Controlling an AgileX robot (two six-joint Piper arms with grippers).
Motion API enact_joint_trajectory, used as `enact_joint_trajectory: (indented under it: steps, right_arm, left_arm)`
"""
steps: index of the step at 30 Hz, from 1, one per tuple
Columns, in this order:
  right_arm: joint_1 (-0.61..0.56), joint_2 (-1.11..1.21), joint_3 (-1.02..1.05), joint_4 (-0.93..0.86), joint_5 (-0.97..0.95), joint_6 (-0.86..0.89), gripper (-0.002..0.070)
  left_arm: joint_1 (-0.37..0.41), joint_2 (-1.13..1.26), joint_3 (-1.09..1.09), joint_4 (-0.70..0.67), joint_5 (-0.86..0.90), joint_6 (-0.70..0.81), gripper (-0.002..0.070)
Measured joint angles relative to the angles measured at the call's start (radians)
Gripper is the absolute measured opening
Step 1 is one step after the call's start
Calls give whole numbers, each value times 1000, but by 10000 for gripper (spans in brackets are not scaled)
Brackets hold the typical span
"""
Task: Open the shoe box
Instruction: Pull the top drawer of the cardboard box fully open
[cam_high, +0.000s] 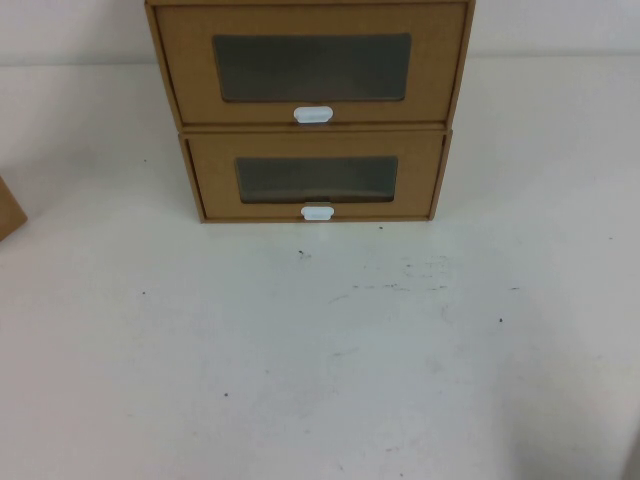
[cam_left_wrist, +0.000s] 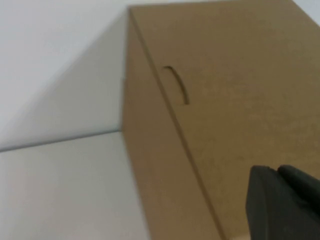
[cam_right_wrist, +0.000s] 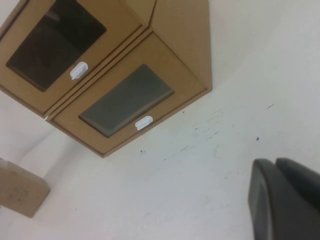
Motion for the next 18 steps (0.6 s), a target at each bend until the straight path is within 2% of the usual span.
enact_joint_trajectory:
  steps: [9,14,18]
  right_arm:
    - [0,64,0,0,4,0,-18]
    - [0,177,0,11,4,-24,-18]
    - [0,267,-46,42,6,-148,-18]
  left_arm:
    - [-4,167,-38,-204,-97,89,-6]
    - [-44,248,-40,-246,-134,153,-6]
    - [-86,310,-40,-248,-177,182,-6]
